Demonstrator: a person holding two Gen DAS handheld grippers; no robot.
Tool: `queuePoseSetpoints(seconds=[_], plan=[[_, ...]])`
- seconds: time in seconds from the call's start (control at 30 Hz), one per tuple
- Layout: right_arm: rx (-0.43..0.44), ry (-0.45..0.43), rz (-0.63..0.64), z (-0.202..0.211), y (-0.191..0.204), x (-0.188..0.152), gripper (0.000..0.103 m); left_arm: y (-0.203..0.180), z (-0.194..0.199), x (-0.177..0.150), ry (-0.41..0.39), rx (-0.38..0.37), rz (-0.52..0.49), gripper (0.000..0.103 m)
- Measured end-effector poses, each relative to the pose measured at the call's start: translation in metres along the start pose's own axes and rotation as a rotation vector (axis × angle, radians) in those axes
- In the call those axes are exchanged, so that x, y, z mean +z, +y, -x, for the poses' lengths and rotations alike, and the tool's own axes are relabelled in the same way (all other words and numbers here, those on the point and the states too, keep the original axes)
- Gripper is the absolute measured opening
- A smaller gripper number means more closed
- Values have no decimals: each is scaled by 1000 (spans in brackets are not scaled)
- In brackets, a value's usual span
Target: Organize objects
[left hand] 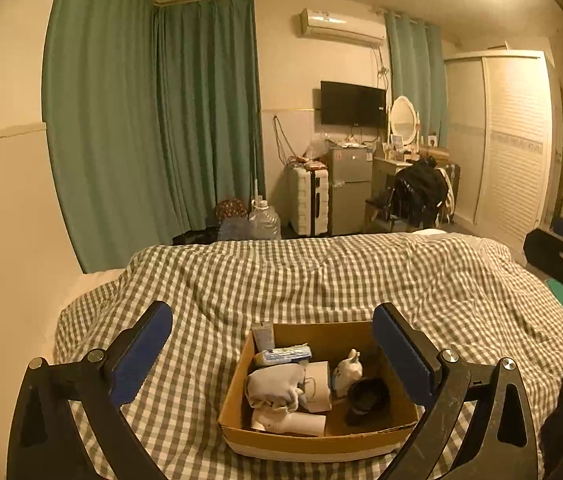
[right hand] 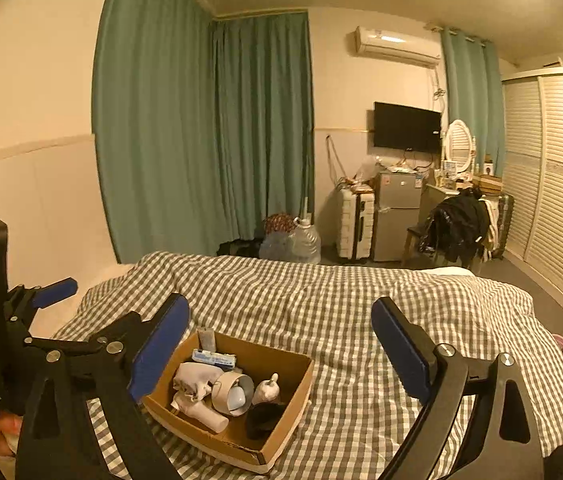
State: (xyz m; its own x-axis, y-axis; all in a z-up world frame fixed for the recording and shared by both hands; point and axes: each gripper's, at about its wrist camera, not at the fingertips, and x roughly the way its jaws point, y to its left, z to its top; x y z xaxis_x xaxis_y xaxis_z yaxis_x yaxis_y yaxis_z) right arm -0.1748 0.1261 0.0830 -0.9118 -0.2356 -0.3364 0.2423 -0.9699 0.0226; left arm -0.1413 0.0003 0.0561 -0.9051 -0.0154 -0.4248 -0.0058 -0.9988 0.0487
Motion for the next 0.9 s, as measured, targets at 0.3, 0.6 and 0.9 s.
queuePoseSetpoints(seconds=[0.3, 0.6, 0.9], plan=[[-72, 24, -11, -16, -4, -51, 100, 2, -8, -42, -14, 31, 52, 103], [-71, 119, -13, -53, -2, -92, 100, 11, -29, -69, 62, 74, 41, 103], [-80, 131, 2, -53, 2, -101, 100, 11, -26, -69, 59, 66, 44, 103]])
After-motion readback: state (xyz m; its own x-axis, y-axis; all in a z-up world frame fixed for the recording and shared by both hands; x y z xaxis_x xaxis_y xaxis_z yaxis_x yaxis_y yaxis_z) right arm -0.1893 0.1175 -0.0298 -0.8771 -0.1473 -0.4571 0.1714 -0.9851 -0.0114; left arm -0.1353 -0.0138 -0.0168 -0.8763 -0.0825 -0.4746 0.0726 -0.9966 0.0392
